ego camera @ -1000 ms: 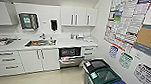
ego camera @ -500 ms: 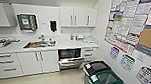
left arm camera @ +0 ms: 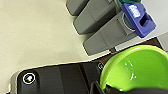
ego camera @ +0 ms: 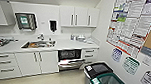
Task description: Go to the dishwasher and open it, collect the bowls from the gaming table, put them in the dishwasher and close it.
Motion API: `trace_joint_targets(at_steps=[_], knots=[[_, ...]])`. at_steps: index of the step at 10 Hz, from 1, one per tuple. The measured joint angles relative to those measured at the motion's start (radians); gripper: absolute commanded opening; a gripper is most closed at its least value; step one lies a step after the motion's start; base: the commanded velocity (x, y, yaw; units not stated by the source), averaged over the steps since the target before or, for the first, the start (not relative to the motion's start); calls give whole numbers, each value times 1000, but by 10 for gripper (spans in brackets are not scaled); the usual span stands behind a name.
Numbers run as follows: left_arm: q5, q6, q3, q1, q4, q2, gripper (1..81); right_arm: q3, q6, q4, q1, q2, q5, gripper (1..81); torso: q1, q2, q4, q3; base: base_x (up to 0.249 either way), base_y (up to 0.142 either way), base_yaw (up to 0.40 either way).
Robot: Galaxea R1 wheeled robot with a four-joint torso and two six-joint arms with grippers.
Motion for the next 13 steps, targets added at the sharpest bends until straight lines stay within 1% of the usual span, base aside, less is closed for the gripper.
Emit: trace_joint_targets(at_steps=[2,8,13], knots=[[-1,0,0,3,0,-3,10,-3,0,0,-4,-5,-8,10,0,0,0,0,113,0,0],[-14,0,1,5,0,1,10,-2,1,0,3,-6,-2,10,0,0,0,0,109,0,0],[-18,0,0,5,0,-3,10,-6,1,0,6,-1,-1,10,0,0,0,0,95,63,0]])
